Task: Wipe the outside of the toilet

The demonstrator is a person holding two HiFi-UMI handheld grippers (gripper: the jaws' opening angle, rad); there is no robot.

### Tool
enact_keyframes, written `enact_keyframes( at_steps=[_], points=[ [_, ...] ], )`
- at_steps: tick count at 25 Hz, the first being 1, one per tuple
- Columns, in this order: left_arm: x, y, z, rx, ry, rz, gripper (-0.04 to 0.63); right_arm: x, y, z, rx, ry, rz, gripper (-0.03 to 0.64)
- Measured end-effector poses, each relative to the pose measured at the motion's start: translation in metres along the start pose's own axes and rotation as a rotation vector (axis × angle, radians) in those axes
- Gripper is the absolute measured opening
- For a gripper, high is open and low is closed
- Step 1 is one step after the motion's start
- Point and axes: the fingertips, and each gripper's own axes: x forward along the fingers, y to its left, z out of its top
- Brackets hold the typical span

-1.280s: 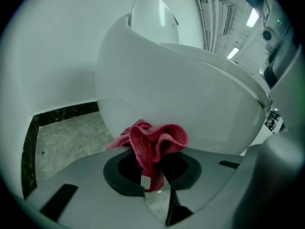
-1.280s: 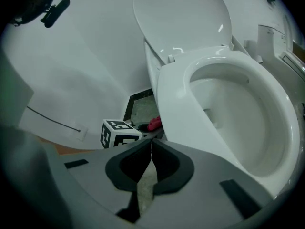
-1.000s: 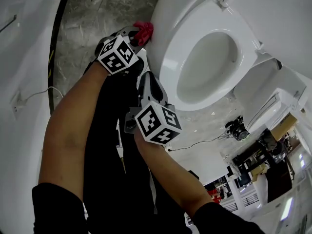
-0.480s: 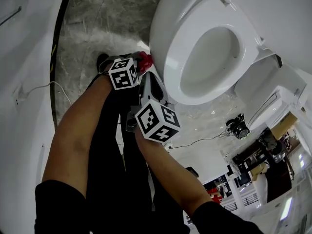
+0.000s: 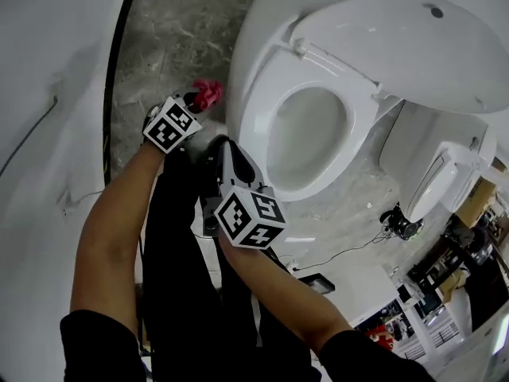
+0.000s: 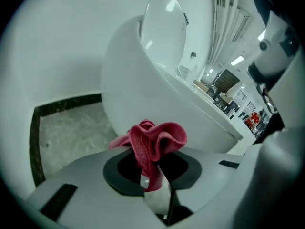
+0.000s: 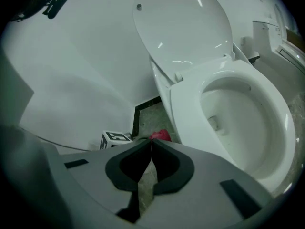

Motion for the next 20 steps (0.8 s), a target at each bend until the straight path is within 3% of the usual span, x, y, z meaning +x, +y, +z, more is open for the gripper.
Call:
enact_keyframes(
  at_steps=[4, 7, 12, 20],
  points=[
    [0.0, 0.099, 0.093, 0.096, -0.057, 0.064, 0.087, 0.033, 0.005, 0.049, 0.067, -0.061, -0.019, 0.034],
    [0.021, 0.147, 0.133, 0.181, -0.045, 0.05, 0.087, 0.063, 0.006, 0.068, 0.117, -0.084, -0.046, 0.034],
    [0.07, 0.19, 0.161, 0.355, 0.039, -0.02, 0.087, 0.11, 0.007, 0.086, 0.227, -0.118, -0.099, 0.034],
    [0.11, 0.215, 0.163, 0.481, 0.106, -0.121, 0.087, 0.146, 0.005, 0.086, 0.274, -0.117, -0.161, 0.034]
  ],
)
